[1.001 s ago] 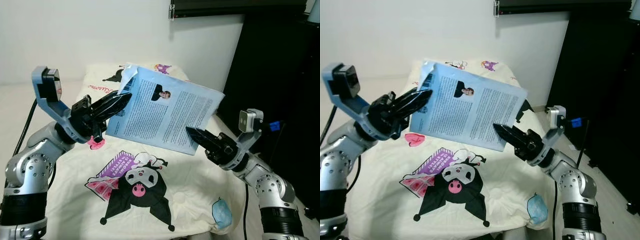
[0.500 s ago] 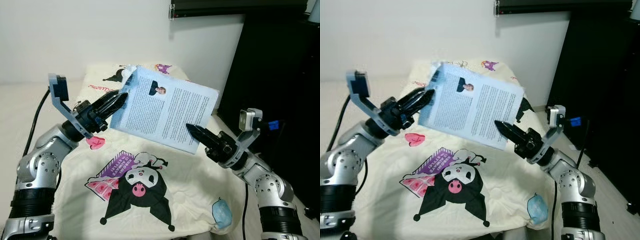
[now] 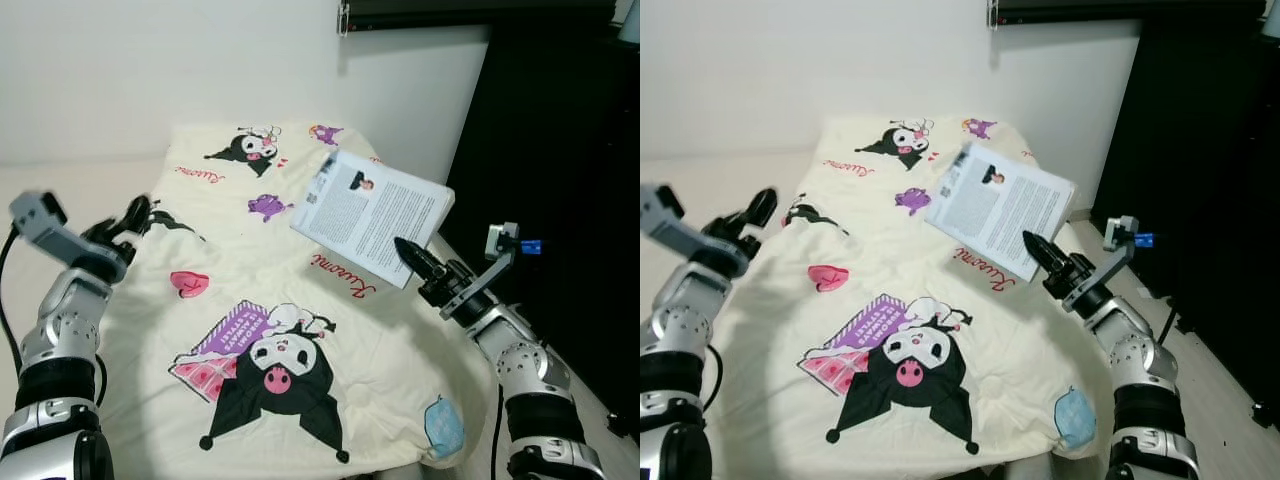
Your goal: Clean up the room
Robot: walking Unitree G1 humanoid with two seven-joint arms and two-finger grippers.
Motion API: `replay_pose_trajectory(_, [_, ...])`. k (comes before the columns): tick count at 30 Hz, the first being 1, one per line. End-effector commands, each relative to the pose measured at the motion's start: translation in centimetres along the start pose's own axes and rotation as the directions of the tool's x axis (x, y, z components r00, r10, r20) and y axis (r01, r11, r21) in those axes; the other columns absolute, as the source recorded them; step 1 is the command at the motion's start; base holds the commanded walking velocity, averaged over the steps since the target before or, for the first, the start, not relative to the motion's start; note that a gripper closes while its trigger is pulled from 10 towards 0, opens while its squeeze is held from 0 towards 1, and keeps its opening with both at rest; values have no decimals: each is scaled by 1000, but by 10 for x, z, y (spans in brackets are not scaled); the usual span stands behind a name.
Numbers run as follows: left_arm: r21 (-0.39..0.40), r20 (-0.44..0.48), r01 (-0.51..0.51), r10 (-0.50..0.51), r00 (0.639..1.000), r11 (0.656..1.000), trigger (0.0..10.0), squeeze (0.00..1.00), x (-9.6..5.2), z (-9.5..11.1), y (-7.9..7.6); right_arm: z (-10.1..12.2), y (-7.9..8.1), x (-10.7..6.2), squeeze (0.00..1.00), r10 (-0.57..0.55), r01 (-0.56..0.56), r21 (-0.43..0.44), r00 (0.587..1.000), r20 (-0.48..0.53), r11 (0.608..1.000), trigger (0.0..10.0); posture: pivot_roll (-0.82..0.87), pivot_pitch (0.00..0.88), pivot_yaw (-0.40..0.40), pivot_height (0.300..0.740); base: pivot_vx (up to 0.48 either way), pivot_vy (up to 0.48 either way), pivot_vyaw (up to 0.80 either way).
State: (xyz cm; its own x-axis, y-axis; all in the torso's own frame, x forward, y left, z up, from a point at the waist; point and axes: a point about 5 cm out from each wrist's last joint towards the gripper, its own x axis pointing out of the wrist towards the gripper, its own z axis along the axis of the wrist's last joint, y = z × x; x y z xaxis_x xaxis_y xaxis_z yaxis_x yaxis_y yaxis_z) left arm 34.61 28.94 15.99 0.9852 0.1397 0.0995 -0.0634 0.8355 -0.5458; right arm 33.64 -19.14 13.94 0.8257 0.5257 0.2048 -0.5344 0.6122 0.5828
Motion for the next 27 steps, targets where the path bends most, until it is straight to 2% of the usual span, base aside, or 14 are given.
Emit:
replay_pose_trajectory(1, [53, -35, -66, 68, 997, 996, 10000, 0, -1, -10, 5, 7, 2, 7, 0, -1, 2, -28, 999, 44, 1000, 0, -145, 0, -14, 496, 0, 0, 0])
replay_pose_trajectory(11, [99, -60, -41, 47, 997, 994, 10000, 0, 7, -27, -10, 2, 4, 12, 0, 24, -22, -31, 998, 52, 999, 0, -134, 0, -20, 516, 0, 0, 0])
replay_pose_trajectory(13, [129, -78, -41, 51, 996, 991, 10000, 0, 8, -33, -14, 2, 4, 14, 0, 20, -18, -29, 998, 55, 999, 0, -132, 0, -19, 526, -480, 0, 0])
replay_pose_trajectory(15, [116, -35, -18, 23, 999, 993, 10000, 0, 8, -31, -18, 0, 4, 16, 0, 18, -17, -27, 998, 57, 999, 0, -131, 0, -16, 536, -240, 0, 0])
replay_pose_trajectory(20, [114, -36, -22, 27, 999, 993, 10000, 0, 8, -33, -19, -2, 4, 17, 0, 23, -21, -23, 998, 60, 1000, 0, -118, 0, -17, 551, 0, 0, 0])
replay_pose_trajectory(21, [131, -75, -21, 31, 997, 991, 10000, 0, 9, -38, -19, -3, 5, 17, 0, 24, -23, -22, 998, 59, 999, 0, -117, 0, -17, 556, -454, 0, 0])
replay_pose_trajectory(22, [124, -65, 7, 1, 998, 992, 10000, 0, 8, -38, -22, -5, 5, 17, 0, 26, -25, -22, 998, 57, 999, 0, -112, 0, -16, 561, -480, 0, 0])
replay_pose_trajectory(25, [128, -64, 14, -6, 998, 992, 10000, 0, 8, -40, -23, -6, 5, 17, 0, 28, -27, -19, 998, 56, 999, 0, -112, 0, -16, 566, -160, 0, 0])
replay_pose_trajectory(27, [166, -82, 3, 11, 997, 986, 10000, 0, 7, -43, -21, -8, 7, 18, 0, 33, -33, -15, 998, 55, 999, 0, -106, 0, -13, 576, 0, 0, 0])
